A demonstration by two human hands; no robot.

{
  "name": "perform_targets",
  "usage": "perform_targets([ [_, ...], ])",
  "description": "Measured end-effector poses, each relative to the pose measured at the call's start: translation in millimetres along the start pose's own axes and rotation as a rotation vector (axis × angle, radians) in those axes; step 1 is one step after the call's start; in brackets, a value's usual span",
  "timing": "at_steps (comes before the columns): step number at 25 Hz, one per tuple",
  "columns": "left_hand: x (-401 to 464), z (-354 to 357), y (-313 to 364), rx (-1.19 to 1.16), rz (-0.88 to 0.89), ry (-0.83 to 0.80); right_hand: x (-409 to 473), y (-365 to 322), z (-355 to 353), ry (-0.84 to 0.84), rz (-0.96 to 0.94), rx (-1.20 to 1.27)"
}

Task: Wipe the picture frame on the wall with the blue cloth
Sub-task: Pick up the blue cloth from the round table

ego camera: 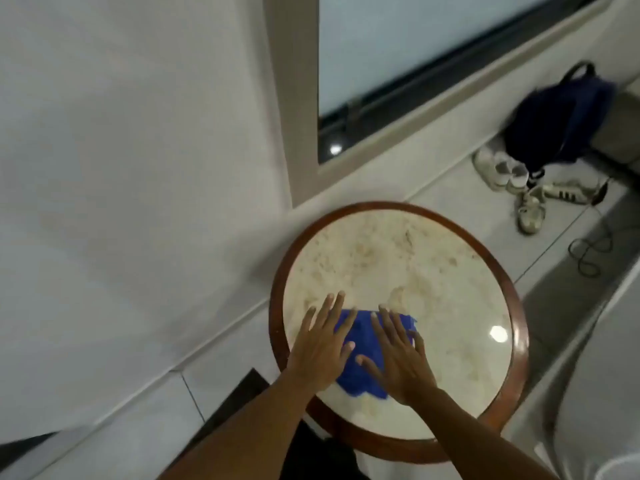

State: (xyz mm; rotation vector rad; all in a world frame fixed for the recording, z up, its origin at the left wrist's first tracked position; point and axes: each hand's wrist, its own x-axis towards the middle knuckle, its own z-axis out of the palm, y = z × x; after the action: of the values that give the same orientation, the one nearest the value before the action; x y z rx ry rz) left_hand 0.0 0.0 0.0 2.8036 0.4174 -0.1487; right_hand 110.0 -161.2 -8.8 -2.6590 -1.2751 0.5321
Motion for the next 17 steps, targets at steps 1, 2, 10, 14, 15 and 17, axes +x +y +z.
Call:
perform_targets([
  [1,4,30,-3,0.034,-0.003,-0.074,8,5,20,-0.026,-0.018,-0.005],
  [2,10,57,-10,0.029,-0.011,-0.080,15,9,41,-0.004,-0.057,-0.035],
  [10,25,121,-26,0.038,-0.092,0.066,44,9,102,0.361,-0.164,0.014],
  [14,26,97,-21,0.087,-0.135,-0.083,50,-9,67,0.342,-0.148,0.176],
  [15,21,82,-23,0.064,-0.114,-0.088,48,-15,53,0.321,-0.148,0.194],
  [17,-1,45,-23,-0.028,-0.107,-0.013,34,-34,22,0.301,-0.159,0.242],
])
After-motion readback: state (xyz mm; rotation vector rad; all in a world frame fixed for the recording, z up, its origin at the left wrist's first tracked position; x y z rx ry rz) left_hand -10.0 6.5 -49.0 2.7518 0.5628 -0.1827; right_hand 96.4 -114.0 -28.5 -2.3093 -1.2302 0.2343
